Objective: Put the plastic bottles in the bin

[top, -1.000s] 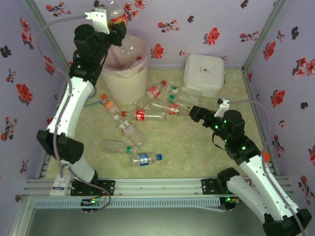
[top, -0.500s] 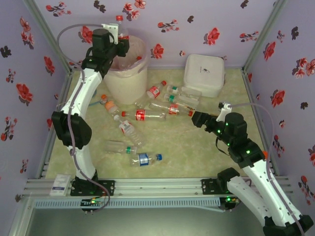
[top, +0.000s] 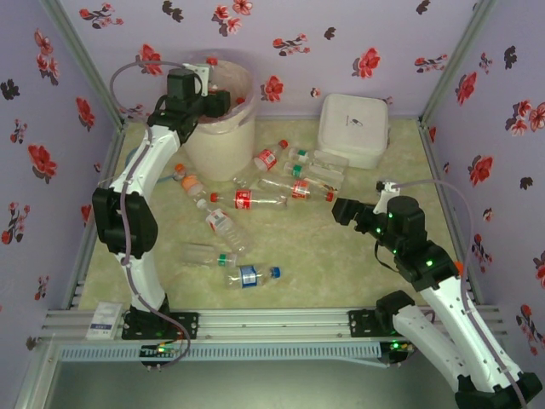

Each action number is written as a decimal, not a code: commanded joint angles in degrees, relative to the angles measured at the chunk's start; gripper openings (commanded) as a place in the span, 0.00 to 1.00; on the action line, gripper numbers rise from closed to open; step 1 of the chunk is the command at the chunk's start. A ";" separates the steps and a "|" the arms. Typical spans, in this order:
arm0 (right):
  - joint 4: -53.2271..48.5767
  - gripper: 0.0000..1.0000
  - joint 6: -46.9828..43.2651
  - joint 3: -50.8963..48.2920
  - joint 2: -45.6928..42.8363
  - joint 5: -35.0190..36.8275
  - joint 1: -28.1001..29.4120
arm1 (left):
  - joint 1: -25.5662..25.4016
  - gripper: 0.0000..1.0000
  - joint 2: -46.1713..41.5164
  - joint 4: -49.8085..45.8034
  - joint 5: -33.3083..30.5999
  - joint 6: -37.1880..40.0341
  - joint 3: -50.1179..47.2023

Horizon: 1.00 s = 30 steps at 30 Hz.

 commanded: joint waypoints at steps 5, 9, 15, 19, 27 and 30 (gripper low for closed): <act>1.90 1.00 -3.43 1.42 0.34 -0.12 -0.17 | 0.26 0.88 -3.67 -1.95 2.39 1.18 3.73; 2.30 1.00 -6.07 2.29 1.72 -1.60 -0.17 | 0.17 0.92 -5.77 -4.18 3.21 1.69 6.04; 5.05 1.00 -9.95 2.51 5.09 -5.86 -0.08 | -0.24 0.95 -11.12 -10.05 3.26 2.49 9.07; 5.09 1.00 -12.49 4.03 8.96 -4.91 -0.07 | -0.64 0.95 -17.61 -14.27 2.18 0.65 6.67; 4.38 0.94 -11.89 9.53 20.31 -3.95 -0.08 | -1.42 0.92 -39.23 -14.81 2.09 -8.54 -20.34; 7.50 0.93 -10.23 8.74 22.98 -5.29 0.05 | -1.74 0.91 -47.08 -14.04 1.49 -16.93 -33.29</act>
